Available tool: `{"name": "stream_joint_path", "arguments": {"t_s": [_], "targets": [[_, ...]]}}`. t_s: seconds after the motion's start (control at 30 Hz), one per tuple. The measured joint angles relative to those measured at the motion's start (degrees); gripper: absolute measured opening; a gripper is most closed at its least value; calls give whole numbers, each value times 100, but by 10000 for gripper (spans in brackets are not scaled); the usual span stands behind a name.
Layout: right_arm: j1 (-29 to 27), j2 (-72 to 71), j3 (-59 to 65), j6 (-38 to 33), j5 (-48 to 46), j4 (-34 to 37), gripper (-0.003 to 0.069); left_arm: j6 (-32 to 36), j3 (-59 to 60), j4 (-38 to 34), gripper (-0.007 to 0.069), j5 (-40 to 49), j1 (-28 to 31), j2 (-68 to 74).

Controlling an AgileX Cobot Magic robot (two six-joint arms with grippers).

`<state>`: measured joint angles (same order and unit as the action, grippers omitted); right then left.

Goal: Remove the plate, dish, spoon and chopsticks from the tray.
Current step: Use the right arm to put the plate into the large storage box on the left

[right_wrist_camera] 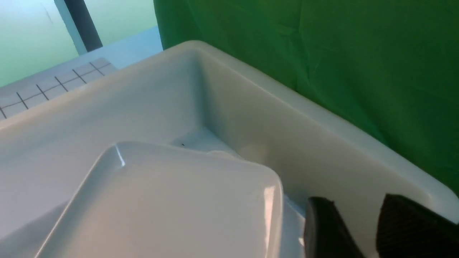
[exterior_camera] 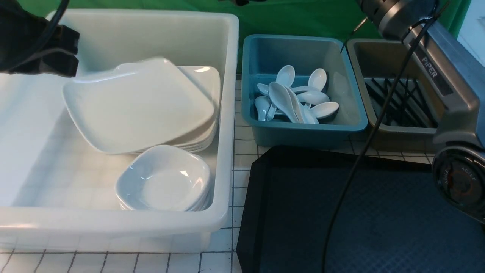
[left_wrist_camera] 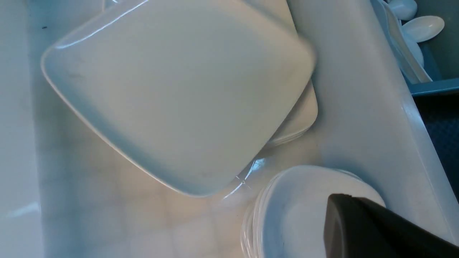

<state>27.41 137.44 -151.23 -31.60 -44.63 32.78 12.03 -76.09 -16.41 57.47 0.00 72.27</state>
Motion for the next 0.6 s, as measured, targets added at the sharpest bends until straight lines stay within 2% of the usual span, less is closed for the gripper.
{"name": "stream_joint_path", "arguments": {"t_s": [0.23,0.3,0.43,0.5,0.53,0.6], "targets": [[0,-6,0,0,-50,-47,231,0,0,95,4,-73,0,11],[0,-68,0,44,-263,-260,213,-43,0,114,4,-138,55,92],[-58,-406,0,541,-1077,-972,133,-186,0,146,4,-156,255,422],[-142,-678,0,745,-1610,-1314,70,-215,4,170,4,-206,360,634],[-212,-869,0,901,-1967,-1517,36,-216,18,214,4,-370,387,733],[-346,-1201,0,1337,-2324,-1757,15,-324,18,317,4,-802,400,937]]}}
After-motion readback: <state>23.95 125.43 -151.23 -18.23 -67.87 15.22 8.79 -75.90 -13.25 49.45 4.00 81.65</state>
